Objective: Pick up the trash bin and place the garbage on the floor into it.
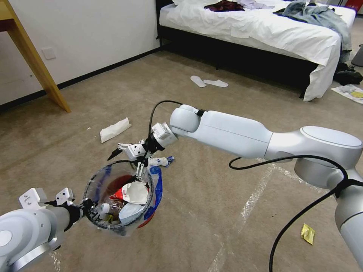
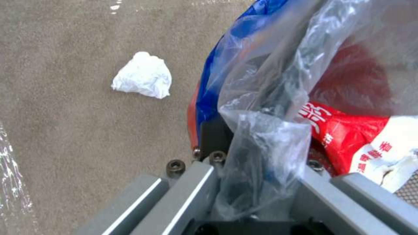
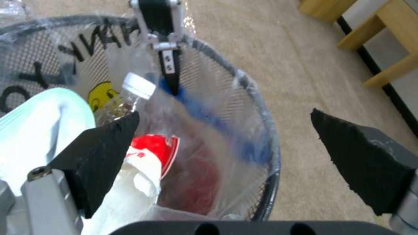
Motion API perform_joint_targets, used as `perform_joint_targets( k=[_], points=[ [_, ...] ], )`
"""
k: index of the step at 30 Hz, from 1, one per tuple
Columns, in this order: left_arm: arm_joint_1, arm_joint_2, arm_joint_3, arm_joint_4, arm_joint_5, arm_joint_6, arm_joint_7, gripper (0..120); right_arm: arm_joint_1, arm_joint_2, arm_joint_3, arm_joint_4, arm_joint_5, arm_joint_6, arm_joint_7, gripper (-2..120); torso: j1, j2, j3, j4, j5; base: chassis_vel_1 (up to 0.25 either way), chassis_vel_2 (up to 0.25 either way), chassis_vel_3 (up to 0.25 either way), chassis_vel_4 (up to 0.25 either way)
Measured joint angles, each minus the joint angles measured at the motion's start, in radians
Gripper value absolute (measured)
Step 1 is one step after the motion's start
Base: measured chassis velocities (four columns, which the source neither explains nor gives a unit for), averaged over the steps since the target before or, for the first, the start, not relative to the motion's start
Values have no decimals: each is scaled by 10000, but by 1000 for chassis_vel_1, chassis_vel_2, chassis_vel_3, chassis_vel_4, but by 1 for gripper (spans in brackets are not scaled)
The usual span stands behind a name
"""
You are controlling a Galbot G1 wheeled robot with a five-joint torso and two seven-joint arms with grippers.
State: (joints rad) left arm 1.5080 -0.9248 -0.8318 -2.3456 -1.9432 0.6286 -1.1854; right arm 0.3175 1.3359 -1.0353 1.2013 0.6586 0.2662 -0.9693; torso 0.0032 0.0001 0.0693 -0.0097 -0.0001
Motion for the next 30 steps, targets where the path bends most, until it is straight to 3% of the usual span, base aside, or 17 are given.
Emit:
perform_joint_targets(
  k=[5,10,11,12,14,15,18,22,26,30],
  points=[
    [13,-33,6,4,29,13,7,0,160,-33,150,59,529,-9,130,100,0,0,0,1,0,0,0,0,0],
    [12,40,-35,32,-16,15,8,0,172,-437,765,573,1635,-131,968,100,0,0,0,3,0,0,0,0,0],
    [20,109,-92,33,-84,14,3,0,-108,-862,1551,998,1957,-224,1742,100,-1,0,-1,3,0,0,0,0,0],
    [20,109,-92,33,-84,14,3,0,-108,-862,1551,998,1957,-224,1742,100,-1,0,-1,3,0,0,0,0,0],
    [11,221,-124,53,-170,12,-14,0,-941,-1740,2992,1621,2292,-315,3074,100,0,1,-1,4,2,0,0,0,0],
    [11,221,-124,53,-170,12,-14,0,-941,-1740,2992,1621,2292,-315,3074,100,0,1,-1,4,2,0,0,0,0],
    [-15,344,-139,80,-257,9,-29,0,-2162,-2959,4118,2188,2557,-196,4743,100,0,0,1,-2,6,0,0,0,0],
    [-31,389,-151,99,-281,1,-33,0,-2833,-3419,4678,2399,2520,-75,5358,100,0,0,1,-9,7,0,0,0,0],
    [-40,479,-169,130,-340,-10,-53,0,-4450,-4251,6352,3089,2078,285,7170,100,0,0,0,0,5,0,0,0,0],
    [-29,442,-170,113,-333,-17,-61,0,-5376,-4467,7356,3443,1796,258,7984,100,-1,0,-1,1,1,0,0,0,0]
  ],
)
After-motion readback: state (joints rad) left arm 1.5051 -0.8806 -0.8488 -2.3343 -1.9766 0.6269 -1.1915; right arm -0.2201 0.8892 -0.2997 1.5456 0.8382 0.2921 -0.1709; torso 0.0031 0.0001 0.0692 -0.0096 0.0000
